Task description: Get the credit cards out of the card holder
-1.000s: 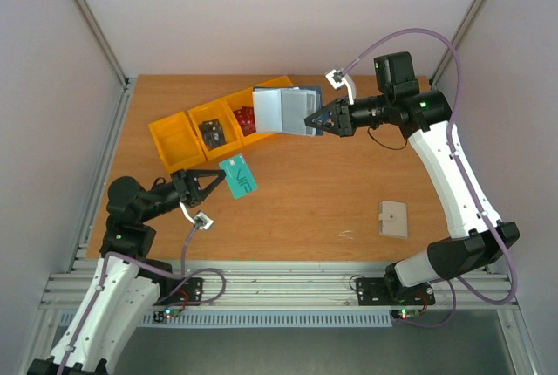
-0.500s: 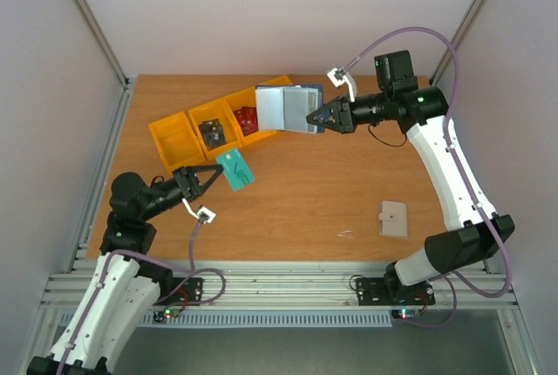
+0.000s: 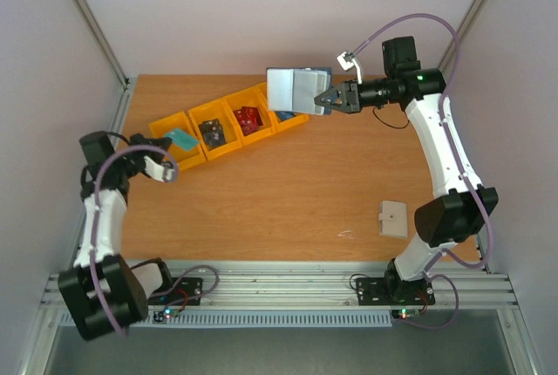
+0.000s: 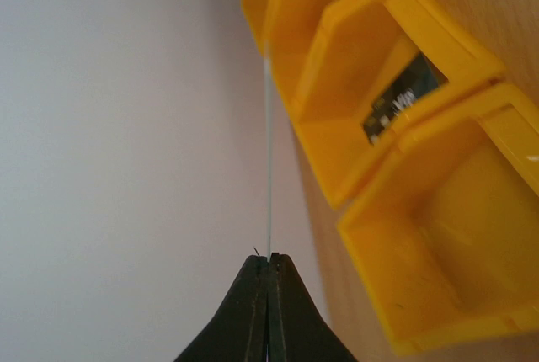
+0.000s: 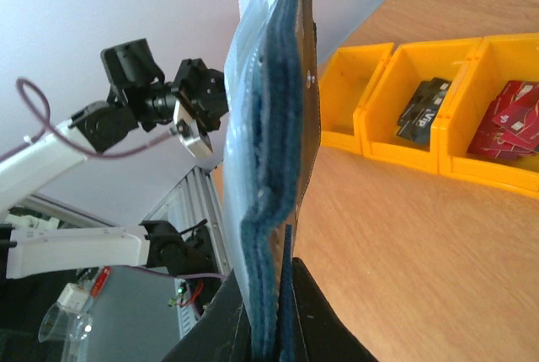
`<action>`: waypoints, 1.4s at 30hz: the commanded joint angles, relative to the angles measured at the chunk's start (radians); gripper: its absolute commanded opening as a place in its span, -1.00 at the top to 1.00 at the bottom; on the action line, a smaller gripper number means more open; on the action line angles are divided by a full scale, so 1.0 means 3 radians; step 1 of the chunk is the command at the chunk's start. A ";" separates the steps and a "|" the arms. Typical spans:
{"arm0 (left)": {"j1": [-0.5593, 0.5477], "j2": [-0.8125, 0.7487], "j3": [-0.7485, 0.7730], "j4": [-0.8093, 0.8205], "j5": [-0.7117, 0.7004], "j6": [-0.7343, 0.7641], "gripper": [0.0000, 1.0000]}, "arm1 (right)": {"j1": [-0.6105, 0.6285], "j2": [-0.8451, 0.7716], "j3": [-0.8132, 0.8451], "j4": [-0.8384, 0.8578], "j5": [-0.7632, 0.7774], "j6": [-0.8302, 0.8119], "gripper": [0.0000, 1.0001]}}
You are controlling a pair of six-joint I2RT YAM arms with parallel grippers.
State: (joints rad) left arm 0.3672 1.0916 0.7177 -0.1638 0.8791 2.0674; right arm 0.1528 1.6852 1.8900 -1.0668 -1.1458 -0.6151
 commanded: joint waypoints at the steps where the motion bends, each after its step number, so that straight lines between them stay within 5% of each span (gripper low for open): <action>1: 0.0316 0.0632 0.0553 -0.0828 0.0540 0.2027 1.00 | -0.0124 0.0272 0.0294 -0.0034 -0.0201 -0.0070 0.98; 8: 0.0288 0.1540 0.1250 -0.0656 0.0610 0.2103 0.99 | -0.0156 0.0589 0.0616 -0.0239 -0.0116 -0.0143 0.98; 20: 0.0250 0.2427 0.1554 -0.0127 0.0610 0.2100 1.00 | -0.0156 0.0569 0.0627 -0.0321 0.0016 -0.0053 0.98; 38: 0.0213 0.2752 0.1640 0.0061 0.0478 0.2103 0.98 | -0.0156 0.0347 0.0429 -0.0264 0.0140 0.0053 0.98; 42: 0.0213 0.2748 0.1627 0.0095 0.0443 0.2103 0.66 | -0.0156 0.0339 0.0430 -0.0260 0.0125 0.0048 0.97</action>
State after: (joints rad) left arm 0.4313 1.9064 1.1908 -0.1768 0.9955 2.0792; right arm 0.1066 1.8217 2.0182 -1.1591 -1.0916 -0.6083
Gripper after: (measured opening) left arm 0.099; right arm 0.068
